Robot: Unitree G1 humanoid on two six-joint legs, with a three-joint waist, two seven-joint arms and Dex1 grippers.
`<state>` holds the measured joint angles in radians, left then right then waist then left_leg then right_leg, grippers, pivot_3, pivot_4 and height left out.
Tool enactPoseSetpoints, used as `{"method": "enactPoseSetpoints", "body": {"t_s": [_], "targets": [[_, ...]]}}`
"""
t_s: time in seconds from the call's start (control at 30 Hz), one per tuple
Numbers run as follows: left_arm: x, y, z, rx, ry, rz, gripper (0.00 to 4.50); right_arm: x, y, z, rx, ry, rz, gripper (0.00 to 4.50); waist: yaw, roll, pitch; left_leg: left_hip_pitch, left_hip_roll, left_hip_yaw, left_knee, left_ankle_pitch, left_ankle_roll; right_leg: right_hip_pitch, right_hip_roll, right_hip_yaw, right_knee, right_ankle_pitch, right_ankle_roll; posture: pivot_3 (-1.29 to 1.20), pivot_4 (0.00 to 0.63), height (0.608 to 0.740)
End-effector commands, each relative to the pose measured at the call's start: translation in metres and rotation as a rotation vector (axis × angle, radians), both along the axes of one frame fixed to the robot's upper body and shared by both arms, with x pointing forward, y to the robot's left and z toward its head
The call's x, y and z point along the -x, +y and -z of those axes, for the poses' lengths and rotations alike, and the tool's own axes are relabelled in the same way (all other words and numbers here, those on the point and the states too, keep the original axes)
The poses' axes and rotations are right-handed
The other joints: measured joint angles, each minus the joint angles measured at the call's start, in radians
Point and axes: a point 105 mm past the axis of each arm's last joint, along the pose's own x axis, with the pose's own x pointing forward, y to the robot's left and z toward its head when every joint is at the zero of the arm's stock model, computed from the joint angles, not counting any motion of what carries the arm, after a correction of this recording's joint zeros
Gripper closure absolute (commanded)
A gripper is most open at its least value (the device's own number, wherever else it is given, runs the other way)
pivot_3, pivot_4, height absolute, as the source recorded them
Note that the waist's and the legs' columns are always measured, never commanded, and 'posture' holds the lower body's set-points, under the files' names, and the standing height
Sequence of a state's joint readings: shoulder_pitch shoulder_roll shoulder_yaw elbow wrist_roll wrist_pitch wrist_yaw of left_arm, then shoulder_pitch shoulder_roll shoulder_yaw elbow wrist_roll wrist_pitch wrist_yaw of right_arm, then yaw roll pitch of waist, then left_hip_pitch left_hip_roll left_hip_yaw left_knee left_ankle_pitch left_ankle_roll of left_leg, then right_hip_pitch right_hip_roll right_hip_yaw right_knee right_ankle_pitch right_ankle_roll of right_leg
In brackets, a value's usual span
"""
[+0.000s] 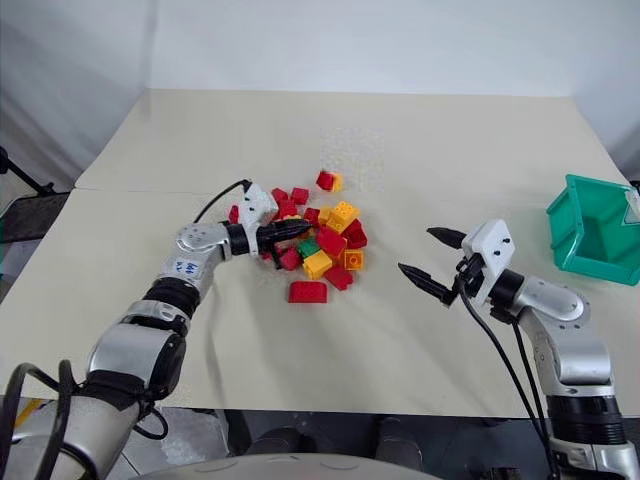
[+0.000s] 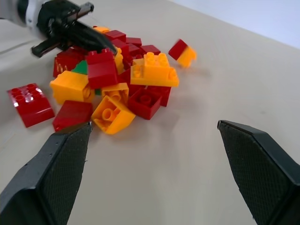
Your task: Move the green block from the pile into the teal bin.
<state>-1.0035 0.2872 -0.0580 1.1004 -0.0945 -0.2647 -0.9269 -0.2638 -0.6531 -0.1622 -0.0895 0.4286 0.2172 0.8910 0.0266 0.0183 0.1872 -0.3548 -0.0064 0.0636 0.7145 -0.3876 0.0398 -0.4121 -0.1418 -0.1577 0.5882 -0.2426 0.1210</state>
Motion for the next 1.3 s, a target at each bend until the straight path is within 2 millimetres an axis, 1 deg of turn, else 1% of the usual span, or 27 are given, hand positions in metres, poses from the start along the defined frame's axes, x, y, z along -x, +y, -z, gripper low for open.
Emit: {"method": "enactPoseSetpoints", "body": {"t_s": [0.03, 0.13, 0.23, 0.33, 0.43, 0.57, 0.63, 0.73, 0.77, 0.8, 0.83, 0.87, 0.93, 1.1, 1.2, 1.27, 1.3], "targets": [[0.016, -0.017, 0.009, -0.014, 0.009, 0.126, 4.48, 0.000, 0.002, -0.010, -0.003, -0.048, -0.013, 0.00, -0.003, 0.000, 0.000, 0.000, 0.000, 0.000, 0.000, 0.000, 0.000, 0.000, 0.000, 0.000, 0.000, 0.000, 0.000, 0.00, 0.150, 0.740], [0.027, -0.031, 0.015, -0.013, 0.022, 0.200, 4.48, -0.001, 0.002, -0.011, 0.000, -0.054, -0.011, 0.00, 0.000, 0.000, 0.000, 0.000, 0.000, 0.000, 0.000, 0.000, 0.000, 0.000, 0.000, 0.000, 0.000, 0.000, 0.000, 0.00, 0.150, 0.740], [0.036, -0.043, 0.014, 0.003, 0.013, 0.253, 4.48, -0.002, 0.002, -0.011, -0.002, -0.060, -0.006, 0.00, 0.005, 0.000, 0.000, 0.000, 0.000, 0.000, 0.001, 0.000, 0.001, 0.001, -0.001, 0.000, 0.000, 0.000, 0.001, 0.00, 0.150, 0.740], [0.044, -0.045, 0.008, 0.026, -0.006, 0.295, 4.48, -0.002, 0.003, -0.011, -0.004, -0.061, -0.008, 0.00, 0.005, 0.000, 0.000, 0.000, 0.000, -0.001, 0.002, 0.000, 0.002, 0.002, -0.001, 0.000, 0.000, 0.001, 0.001, 0.00, 0.150, 0.740], [0.049, -0.035, 0.003, 0.030, -0.018, 0.295, 4.48, -0.002, 0.003, -0.011, -0.005, -0.064, -0.009, 0.00, -0.003, 0.000, 0.000, 0.001, 0.000, 0.000, 0.001, 0.000, 0.002, 0.002, -0.001, 0.000, 0.000, 0.001, 0.001, 0.00, 0.150, 0.740], [0.046, -0.014, -0.007, 0.028, -0.038, 0.232, 4.48, -0.004, 0.003, -0.013, -0.001, -0.063, -0.015, 0.00, -0.008, 0.000, 0.000, 0.002, 0.001, 0.000, 0.001, 0.000, 0.001, 0.002, 0.000, 0.001, 0.000, 0.001, 0.001, 0.00, 0.150, 0.740], [0.044, -0.006, -0.011, 0.031, -0.045, 0.206, 4.48, -0.005, 0.003, -0.013, 0.001, -0.063, -0.018, 0.00, -0.007, 0.000, 0.000, 0.002, 0.001, 0.000, 0.001, 0.000, 0.001, 0.001, 0.000, 0.002, 0.001, 0.001, 0.001, 0.00, 0.150, 0.740], [0.046, 0.017, -0.020, 0.004, -0.023, 0.152, 4.48, -0.006, 0.002, -0.013, 0.007, -0.058, -0.030, 0.00, -0.005, 0.000, 0.000, 0.002, 0.001, -0.002, 0.002, 0.000, 0.002, 0.001, -0.001, 0.002, 0.001, 0.001, 0.001, 0.00, 0.150, 0.740], [0.049, 0.027, -0.020, -0.011, 0.015, 0.139, 4.48, -0.005, 0.002, -0.013, 0.010, -0.054, -0.036, 0.00, -0.005, 0.000, 0.000, 0.002, 0.001, -0.002, 0.002, 0.000, 0.002, 0.001, -0.001, 0.002, 0.001, 0.001, 0.001, 0.00, 0.150, 0.740], [0.057, 0.037, -0.022, -0.003, 0.064, 0.146, 4.48, -0.005, 0.001, -0.012, 0.014, -0.048, -0.042, 0.00, -0.006, 0.000, 0.000, 0.001, 0.001, -0.003, 0.001, 0.000, 0.001, 0.001, -0.001, 0.002, 0.001, 0.001, 0.001, 0.00, 0.150, 0.740], [0.066, 0.046, -0.025, 0.001, 0.093, 0.151, 4.10, -0.004, 0.002, -0.012, 0.016, -0.043, -0.050, 0.00, -0.007, 0.000, 0.000, 0.001, 0.001, -0.004, 0.001, 0.000, 0.001, 0.001, -0.001, 0.002, 0.001, 0.001, 0.001, 0.00, 0.150, 0.740], [0.074, 0.055, -0.026, -0.005, 0.118, 0.155, 3.89, -0.004, 0.002, -0.011, 0.017, -0.038, -0.055, 0.00, -0.008, 0.000, 0.000, 0.001, 0.001, -0.006, 0.001, 0.000, 0.001, 0.000, -0.001, 0.003, 0.000, 0.001, 0.001, 0.00, 0.150, 0.740], [0.086, 0.068, -0.031, -0.011, 0.111, 0.149, 3.29, -0.004, 0.002, -0.011, 0.019, -0.034, -0.059, 0.00, -0.010, 0.000, 0.000, 0.001, 0.001, -0.008, 0.001, -0.001, 0.001, 0.000, -0.001, 0.003, 0.000, 0.001, 0.001, 0.00, 0.150, 0.740], [0.092, 0.092, -0.042, -0.020, 0.041, 0.067, 1.71, -0.004, 0.005, -0.010, 0.016, -0.026, -0.069, 0.00, 0.000, 0.000, 0.000, 0.001, 0.000, -0.011, 0.003, -0.001, 0.001, 0.002, -0.002, 0.001, 0.001, 0.001, 0.001, 0.00, 0.150, 0.740], [0.107, 0.116, -0.044, -0.029, 0.066, 0.038, 0.76, 0.000, 0.006, -0.009, 0.019, -0.010, -0.086, 0.00, -0.007, 0.000, 0.000, 0.001, 0.000, -0.010, 0.002, -0.001, 0.001, 0.001, -0.002, 0.002, 0.001, 0.001, 0.001, 0.00, 0.150, 0.740], [0.115, 0.125, -0.043, -0.041, 0.086, 0.022, 0.09, 0.000, 0.003, -0.009, 0.027, -0.007, -0.086, 0.00, -0.014, 0.001, 0.000, 0.001, 0.001, -0.010, 0.000, -0.001, 0.000, 0.000, -0.002, 0.002, 0.001, 0.000, 0.000, 0.00, 0.150, 0.740], [0.116, 0.125, -0.042, -0.041, 0.087, 0.017, 0.04, -0.001, 0.002, -0.009, 0.029, -0.008, -0.084, 0.00, -0.017, 0.001, 0.001, 0.001, 0.001, -0.010, 0.000, -0.001, 0.000, 0.000, -0.002, 0.001, 0.001, 0.000, 0.000, 0.00, 0.150, 0.740]]}}
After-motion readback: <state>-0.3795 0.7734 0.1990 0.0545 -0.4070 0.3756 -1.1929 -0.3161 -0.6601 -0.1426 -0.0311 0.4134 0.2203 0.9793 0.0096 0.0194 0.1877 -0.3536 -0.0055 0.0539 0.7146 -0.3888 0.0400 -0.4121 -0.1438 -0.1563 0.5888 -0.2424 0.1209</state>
